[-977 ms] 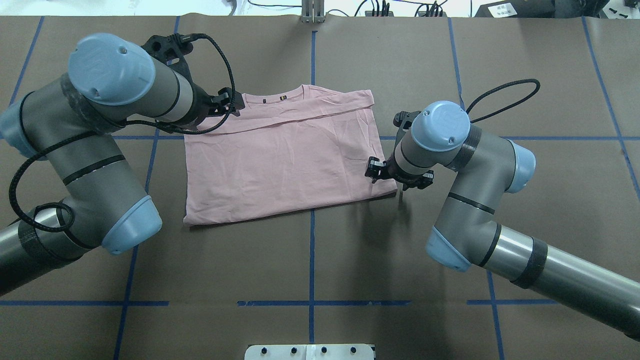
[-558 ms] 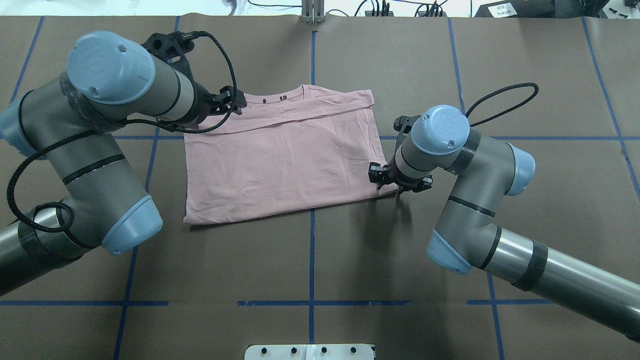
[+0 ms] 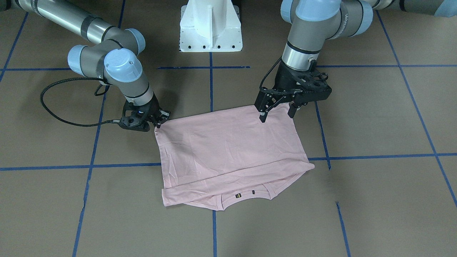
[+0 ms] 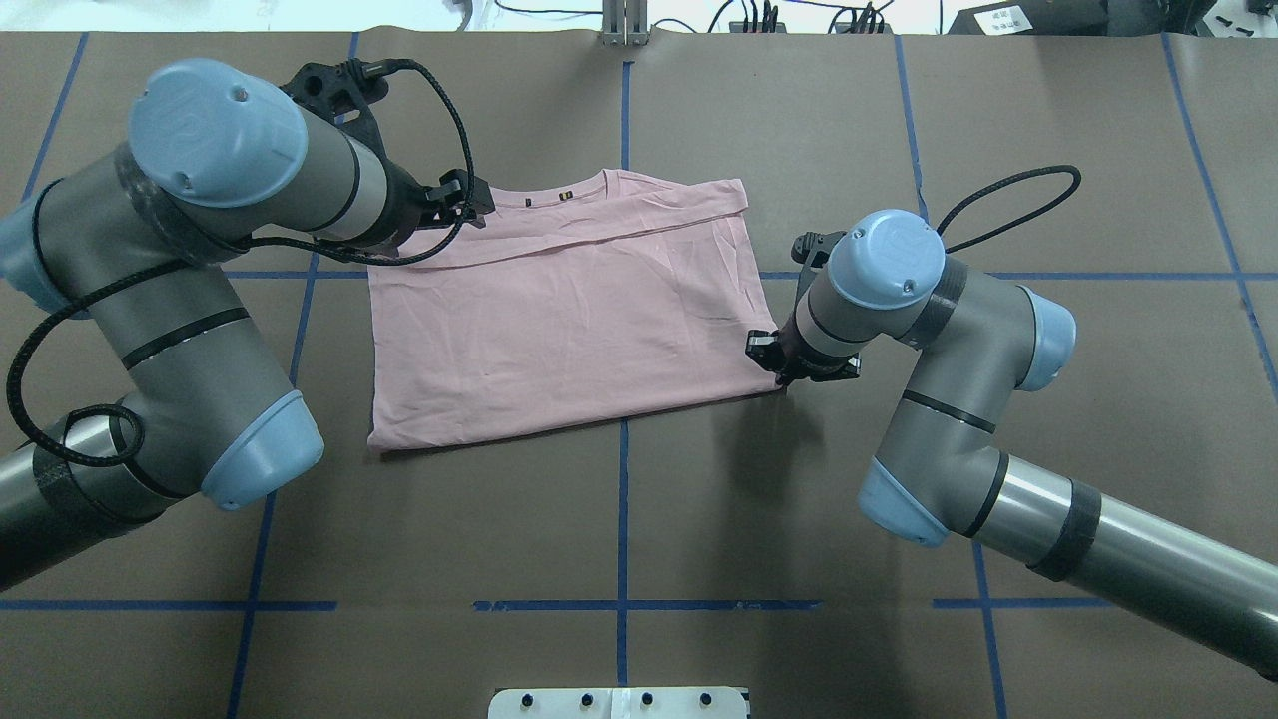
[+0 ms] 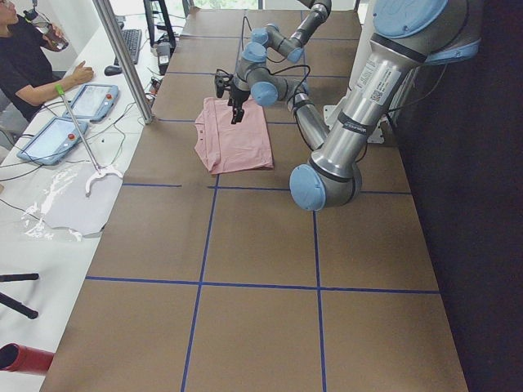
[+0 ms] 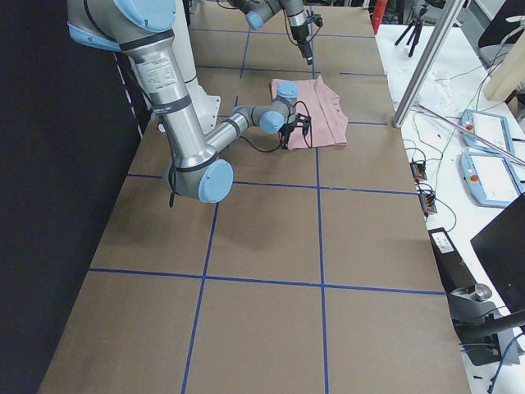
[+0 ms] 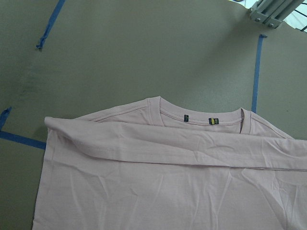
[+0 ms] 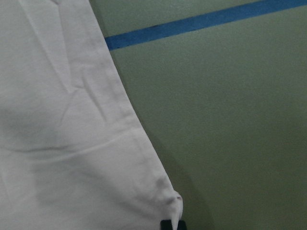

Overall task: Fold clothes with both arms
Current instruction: 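Drag the folded shirt with the right gripper toward the robot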

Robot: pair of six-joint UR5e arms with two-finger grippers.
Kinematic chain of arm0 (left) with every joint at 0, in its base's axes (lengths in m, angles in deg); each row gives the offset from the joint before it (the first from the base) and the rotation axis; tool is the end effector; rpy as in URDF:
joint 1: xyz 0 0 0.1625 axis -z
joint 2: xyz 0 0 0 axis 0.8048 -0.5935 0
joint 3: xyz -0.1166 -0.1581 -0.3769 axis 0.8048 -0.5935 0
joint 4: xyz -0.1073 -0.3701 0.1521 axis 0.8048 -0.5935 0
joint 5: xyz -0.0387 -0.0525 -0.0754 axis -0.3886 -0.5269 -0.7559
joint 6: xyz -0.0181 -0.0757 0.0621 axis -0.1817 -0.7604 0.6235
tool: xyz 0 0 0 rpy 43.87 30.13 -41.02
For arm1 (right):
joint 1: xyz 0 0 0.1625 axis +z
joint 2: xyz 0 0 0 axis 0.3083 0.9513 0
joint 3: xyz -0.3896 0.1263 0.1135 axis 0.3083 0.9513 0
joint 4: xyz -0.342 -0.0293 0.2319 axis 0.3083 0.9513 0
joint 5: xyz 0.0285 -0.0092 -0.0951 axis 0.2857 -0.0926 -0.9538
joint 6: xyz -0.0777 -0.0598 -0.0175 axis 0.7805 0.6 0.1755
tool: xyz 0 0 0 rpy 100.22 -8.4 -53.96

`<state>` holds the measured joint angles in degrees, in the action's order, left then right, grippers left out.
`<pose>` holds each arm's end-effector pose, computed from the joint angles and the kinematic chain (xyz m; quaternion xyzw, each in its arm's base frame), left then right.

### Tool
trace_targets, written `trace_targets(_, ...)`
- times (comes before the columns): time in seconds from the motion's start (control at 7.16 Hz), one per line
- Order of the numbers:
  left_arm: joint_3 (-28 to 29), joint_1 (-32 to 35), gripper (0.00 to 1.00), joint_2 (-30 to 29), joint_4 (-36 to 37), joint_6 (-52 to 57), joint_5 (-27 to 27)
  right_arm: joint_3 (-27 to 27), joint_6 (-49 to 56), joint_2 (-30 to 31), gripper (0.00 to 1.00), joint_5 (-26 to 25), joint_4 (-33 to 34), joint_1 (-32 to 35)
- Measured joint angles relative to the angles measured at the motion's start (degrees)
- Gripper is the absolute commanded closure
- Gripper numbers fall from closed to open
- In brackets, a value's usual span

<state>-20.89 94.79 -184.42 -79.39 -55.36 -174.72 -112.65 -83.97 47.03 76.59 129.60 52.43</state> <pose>0.3954 -0.4947 0.2038 0.1116 0.4601 -0.1914 0.8598 -0.5014 -0.4600 0.3453 -0.0226 -0.4050 0.1085 0.9076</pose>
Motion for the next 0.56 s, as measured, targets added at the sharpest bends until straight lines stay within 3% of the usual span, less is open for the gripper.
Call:
trace_targets(0.28,-0.01,-0.04,0.0,-0.07,0.0,0.0,-0.02,-5.76,0.28,4.21,1.0,1.17,1.12,0.6)
trace_targets(0.56,-0.25,-0.06,0.0,-0.11,0.0,0.0,-0.1,-18.74,0.32,12.33,1.0,1.33,7.5,-1.5)
